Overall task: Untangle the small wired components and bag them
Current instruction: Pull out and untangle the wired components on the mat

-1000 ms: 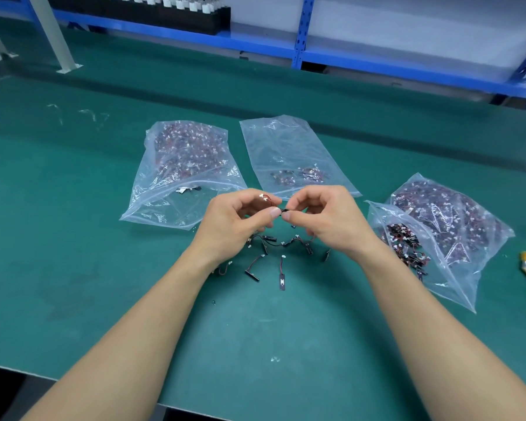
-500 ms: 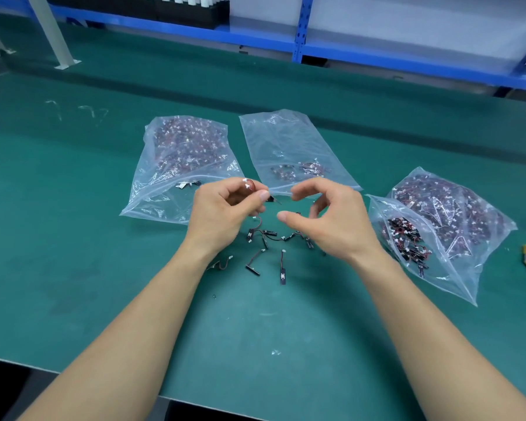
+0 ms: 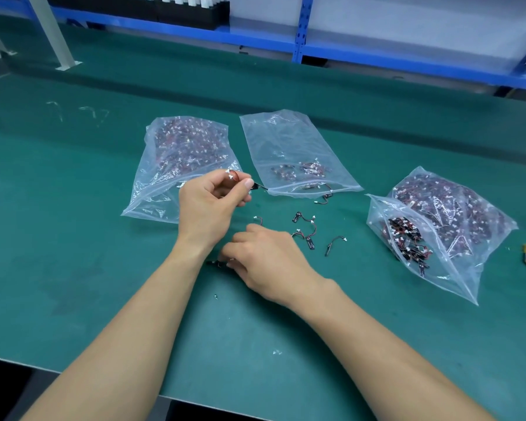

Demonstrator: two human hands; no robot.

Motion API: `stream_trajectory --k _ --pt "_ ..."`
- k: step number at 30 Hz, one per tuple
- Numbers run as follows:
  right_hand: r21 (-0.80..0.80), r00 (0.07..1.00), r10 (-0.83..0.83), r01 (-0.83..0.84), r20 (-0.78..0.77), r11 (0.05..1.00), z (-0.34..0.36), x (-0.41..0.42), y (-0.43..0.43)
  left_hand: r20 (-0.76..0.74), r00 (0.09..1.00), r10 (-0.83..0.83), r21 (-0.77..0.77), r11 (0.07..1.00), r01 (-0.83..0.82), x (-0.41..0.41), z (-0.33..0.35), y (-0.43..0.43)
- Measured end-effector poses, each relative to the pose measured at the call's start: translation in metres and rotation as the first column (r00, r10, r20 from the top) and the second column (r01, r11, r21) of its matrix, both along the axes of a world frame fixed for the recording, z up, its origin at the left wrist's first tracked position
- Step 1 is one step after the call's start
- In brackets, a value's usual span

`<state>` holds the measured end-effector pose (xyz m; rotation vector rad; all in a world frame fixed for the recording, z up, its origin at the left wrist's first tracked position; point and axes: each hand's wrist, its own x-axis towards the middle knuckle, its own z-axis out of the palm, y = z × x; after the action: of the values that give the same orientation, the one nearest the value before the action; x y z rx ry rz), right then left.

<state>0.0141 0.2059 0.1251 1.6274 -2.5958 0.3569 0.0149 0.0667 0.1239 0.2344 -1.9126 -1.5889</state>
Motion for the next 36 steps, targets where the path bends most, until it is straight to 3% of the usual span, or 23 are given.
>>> stream_trajectory --k 8,12,17,22,30,36 --pt "-0.324 0.906 0.073 0.073 0.417 0.943 0.031 -0.023 0.059 -0.024 0.999 -0.022 0.010 1.000 0.022 0.001 0.003 0.001" --pt "-0.250 0.864 -0.020 0.168 0.502 0.954 0.033 -0.044 0.098 -0.013 0.999 -0.031 0.003 0.999 0.032 0.002 0.001 0.002" --pt "0.026 0.890 -0.117 0.118 0.442 0.993 0.023 -0.051 0.115 -0.001 0.999 -0.034 0.002 0.999 0.034 0.001 -0.001 0.004" --pt "-0.174 0.899 -0.219 0.302 0.380 0.937 0.017 -0.068 0.104 0.019 0.999 -0.033 -0.012 0.999 0.033 0.000 -0.002 0.004" --pt "0.094 0.916 -0.366 0.354 0.165 0.930 0.001 -0.115 0.061 0.026 0.999 -0.030 -0.024 0.999 0.031 0.000 -0.002 0.006" --pt "0.052 0.903 -0.380 0.377 0.200 0.925 -0.002 -0.128 0.056 0.030 0.999 -0.033 -0.024 0.999 0.033 0.000 -0.002 0.004"
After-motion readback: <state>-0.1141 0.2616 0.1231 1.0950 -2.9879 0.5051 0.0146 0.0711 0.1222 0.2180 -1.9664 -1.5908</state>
